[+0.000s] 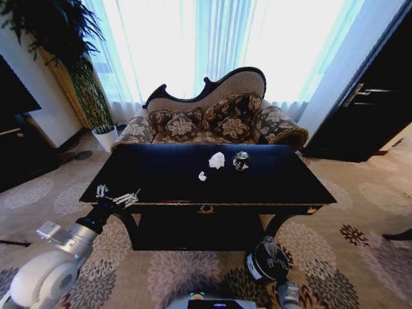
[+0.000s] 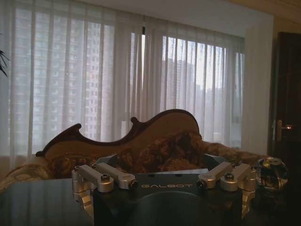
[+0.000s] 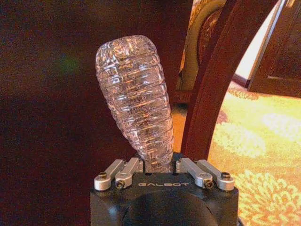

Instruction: Move to the front of the table and place the trash on the table into the trash bin.

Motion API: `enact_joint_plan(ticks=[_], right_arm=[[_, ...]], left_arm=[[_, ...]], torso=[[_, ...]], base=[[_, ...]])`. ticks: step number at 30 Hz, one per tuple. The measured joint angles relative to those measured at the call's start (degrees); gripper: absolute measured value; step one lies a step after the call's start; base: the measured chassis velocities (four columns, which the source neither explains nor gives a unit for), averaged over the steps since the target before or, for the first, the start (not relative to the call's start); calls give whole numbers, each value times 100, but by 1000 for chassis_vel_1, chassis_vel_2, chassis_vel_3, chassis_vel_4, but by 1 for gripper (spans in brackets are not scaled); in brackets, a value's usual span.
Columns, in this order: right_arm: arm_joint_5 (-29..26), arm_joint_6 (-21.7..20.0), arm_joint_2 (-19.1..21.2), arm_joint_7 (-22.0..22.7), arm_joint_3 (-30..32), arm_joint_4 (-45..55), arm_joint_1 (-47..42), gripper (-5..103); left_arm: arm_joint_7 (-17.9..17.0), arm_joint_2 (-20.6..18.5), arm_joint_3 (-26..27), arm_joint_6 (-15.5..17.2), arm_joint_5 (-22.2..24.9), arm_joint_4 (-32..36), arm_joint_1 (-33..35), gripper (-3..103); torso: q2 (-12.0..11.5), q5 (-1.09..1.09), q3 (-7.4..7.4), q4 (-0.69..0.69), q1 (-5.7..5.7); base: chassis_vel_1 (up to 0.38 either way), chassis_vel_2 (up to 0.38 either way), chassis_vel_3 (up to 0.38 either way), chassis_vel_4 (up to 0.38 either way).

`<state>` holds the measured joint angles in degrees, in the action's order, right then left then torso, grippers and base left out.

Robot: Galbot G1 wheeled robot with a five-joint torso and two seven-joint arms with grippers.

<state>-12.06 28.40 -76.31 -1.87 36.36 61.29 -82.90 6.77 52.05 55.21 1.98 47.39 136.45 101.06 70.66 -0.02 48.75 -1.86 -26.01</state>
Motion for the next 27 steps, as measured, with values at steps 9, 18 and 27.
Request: enact_joint_plan(ticks=[9,18,27], right_arm=[[-186,51,55,-33,-257,-758,447,25],[-23,281,38,-42,-348,-1532,1100,25],[38,400,209,-19,-305,-2553,1703,25]], left_arm=[[-21,44,-13,47,16,57,-37,100],[-51,80,-28,84,-6,115,-7,100],[-87,123,-88,132,-63,163,0,100]], torso=[[0,0,0,0,0],[0,1,0,1,0],[-1,0,0,-1,0]], base=[[0,0,0,0],[0,0,0,0],[0,0,0,0]])
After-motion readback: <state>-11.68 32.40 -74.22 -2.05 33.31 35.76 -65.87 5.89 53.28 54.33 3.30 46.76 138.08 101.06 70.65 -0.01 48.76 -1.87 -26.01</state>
